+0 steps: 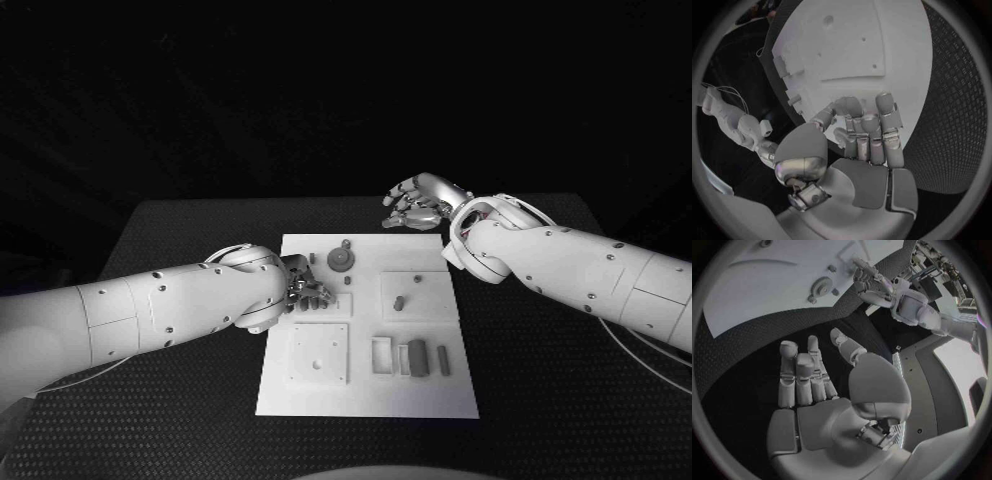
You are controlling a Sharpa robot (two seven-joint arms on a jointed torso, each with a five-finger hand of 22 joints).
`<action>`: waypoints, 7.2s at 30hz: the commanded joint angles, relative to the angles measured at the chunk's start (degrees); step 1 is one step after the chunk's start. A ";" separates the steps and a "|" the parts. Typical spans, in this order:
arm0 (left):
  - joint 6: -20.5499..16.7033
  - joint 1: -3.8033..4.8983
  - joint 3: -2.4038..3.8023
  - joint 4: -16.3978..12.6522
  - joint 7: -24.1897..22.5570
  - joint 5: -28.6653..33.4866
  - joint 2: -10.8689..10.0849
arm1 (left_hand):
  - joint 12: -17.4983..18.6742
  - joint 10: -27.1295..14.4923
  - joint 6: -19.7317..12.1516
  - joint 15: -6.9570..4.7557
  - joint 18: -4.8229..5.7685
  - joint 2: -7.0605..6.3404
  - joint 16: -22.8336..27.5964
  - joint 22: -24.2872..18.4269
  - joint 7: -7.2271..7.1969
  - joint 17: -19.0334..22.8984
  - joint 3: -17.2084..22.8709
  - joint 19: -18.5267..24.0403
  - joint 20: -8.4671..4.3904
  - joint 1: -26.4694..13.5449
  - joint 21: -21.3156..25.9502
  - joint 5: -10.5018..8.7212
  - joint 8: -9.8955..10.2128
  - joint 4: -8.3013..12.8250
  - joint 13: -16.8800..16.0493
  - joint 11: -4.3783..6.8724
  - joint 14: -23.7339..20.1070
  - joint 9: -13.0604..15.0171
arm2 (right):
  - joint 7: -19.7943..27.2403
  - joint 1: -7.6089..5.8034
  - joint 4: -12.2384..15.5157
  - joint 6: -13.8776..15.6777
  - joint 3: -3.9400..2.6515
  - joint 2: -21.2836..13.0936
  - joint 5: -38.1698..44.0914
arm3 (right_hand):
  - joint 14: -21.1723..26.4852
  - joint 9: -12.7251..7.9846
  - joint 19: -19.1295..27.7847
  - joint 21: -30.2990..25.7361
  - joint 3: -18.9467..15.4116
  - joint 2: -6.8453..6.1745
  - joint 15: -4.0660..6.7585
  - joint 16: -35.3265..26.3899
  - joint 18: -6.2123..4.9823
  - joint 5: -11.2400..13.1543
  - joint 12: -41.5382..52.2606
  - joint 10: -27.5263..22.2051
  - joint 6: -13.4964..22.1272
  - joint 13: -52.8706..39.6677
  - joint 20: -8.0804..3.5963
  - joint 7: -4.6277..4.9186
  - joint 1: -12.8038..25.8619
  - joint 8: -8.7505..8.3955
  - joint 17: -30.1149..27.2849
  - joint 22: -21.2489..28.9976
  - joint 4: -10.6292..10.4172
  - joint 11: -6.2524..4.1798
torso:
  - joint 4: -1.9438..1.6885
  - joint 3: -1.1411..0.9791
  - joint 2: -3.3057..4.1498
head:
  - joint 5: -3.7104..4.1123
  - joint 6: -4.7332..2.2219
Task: Assemble the parts on the task board
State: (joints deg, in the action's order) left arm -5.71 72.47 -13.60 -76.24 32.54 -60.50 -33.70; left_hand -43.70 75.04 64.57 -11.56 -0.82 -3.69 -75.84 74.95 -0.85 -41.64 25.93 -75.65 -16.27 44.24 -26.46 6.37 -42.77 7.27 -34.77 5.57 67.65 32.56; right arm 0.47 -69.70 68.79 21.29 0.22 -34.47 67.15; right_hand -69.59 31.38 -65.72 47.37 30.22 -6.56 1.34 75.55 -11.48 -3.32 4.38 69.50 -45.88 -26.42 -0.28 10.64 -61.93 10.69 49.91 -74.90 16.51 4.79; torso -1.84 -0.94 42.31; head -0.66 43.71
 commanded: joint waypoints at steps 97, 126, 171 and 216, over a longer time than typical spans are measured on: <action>-0.69 0.00 0.02 0.61 -1.68 -0.87 1.70 | -1.88 -1.61 -2.40 0.55 0.32 3.39 -1.64 1.07 1.47 3.74 0.99 -0.05 0.47 8.88 0.52 -3.37 3.40 7.64 2.01 -0.43 -1.36 -1.73 | 0.46 0.01 -0.05 -1.12 -0.03 -0.10 -0.07 | 0.31 -0.33 0.08 -0.56 -0.38 0.70 -0.02 0.22 -3.52 -0.10 -0.28 0.07 0.58 -0.19 -0.18 0.73 1.03 0.41 -0.20 -0.88 -0.40 0.31 | 0.01 -0.02 -0.01 | 0.62 0.07; -0.83 -0.01 0.02 0.38 -2.02 0.92 1.28 | -2.63 -1.86 -2.66 0.31 -0.17 -7.74 -2.45 1.09 1.26 4.47 1.59 -0.38 0.33 1.26 1.43 -3.59 3.30 -4.09 2.19 -0.20 -1.72 -0.91 | 0.47 0.01 -0.10 -1.14 -0.03 -0.10 -0.24 | 0.35 -0.39 0.10 -0.62 -0.40 0.59 -0.03 0.20 -3.52 -0.09 -0.30 0.02 0.62 -0.20 -0.16 0.75 1.25 0.44 -0.24 -0.88 -0.42 0.32 | 0.01 0.01 -0.02 | 0.66 0.05; -1.15 0.01 0.06 0.47 -2.46 2.35 0.48 | -2.96 -2.73 -4.05 0.65 -0.18 -7.24 -2.83 1.08 1.83 4.87 -0.66 0.37 0.45 1.64 1.36 -3.60 4.78 -4.77 2.18 -0.59 -2.51 -0.95 | 0.49 0.02 -0.20 -1.12 -0.02 -0.14 -0.29 | 0.38 -0.48 0.09 -0.69 -0.34 0.58 -0.04 0.19 -3.52 -0.10 -0.31 -0.01 0.67 -0.22 -0.16 0.76 1.48 0.50 -0.29 -0.88 -0.45 0.33 | -0.01 -0.03 -0.02 | 0.66 -0.06; 0.22 0.75 0.65 -0.60 -1.95 -3.92 1.37 | -3.08 -3.23 -4.04 0.68 -0.42 -9.18 -3.04 1.11 1.87 5.29 -1.60 0.88 0.45 0.69 1.73 -3.57 5.66 -9.74 2.32 -0.62 -3.06 -0.63 | 0.46 0.11 -0.41 -1.63 -0.02 0.04 -0.43 | 0.39 -0.57 0.06 -0.75 -0.30 0.52 -0.05 0.20 -3.52 -0.10 -0.31 -0.04 0.75 -0.25 -0.17 0.77 1.69 0.55 -0.33 -0.89 -0.47 0.34 | 0.04 -0.11 0.00 | 1.01 -0.49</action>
State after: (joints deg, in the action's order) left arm -6.35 73.16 -12.98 -76.89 30.71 -63.74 -32.52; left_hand -46.58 72.26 60.59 -10.93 -0.83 -12.74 -78.76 74.91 0.62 -36.43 24.40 -75.03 -15.88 44.69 -25.01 2.93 -37.26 -2.17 -32.50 4.83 64.97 31.88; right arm 0.50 -69.62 68.35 20.48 0.23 -34.50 66.68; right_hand -69.60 30.87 -65.62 46.93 29.90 -6.04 1.33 75.55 -11.49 -3.33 4.38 69.50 -45.28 -26.63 0.03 10.89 -60.94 10.97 49.67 -74.90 16.19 4.78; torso -1.76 -1.03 42.31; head 0.31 43.23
